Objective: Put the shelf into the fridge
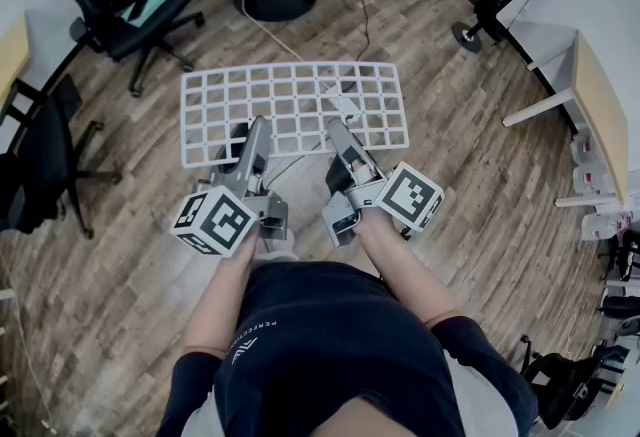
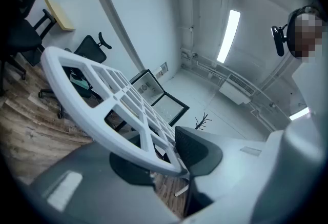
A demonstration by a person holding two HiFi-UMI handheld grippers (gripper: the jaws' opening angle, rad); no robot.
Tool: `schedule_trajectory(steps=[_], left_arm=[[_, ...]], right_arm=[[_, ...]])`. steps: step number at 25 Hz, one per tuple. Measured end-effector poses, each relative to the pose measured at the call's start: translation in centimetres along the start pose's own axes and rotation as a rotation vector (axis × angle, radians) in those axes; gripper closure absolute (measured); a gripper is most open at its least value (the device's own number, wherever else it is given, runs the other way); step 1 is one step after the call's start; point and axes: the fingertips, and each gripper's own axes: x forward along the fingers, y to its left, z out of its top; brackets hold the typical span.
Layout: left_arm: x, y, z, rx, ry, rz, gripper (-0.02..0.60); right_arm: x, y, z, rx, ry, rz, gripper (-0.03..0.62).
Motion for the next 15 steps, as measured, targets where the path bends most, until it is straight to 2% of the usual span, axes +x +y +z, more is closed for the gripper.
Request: schedule_trajectory(steps=[9, 15], left_arm=[[1.6, 2.8, 1.5, 0.004, 0.04, 0.012, 0.452], [3.7, 3.8, 1.6, -0.003, 0.06, 0.014, 0.453]], right_arm=[[3.4, -0.3, -0.6, 0.032, -0.018, -0.005, 0.511], [5.1, -1.1, 0.4, 0.029, -0.021, -0.012, 0.507]])
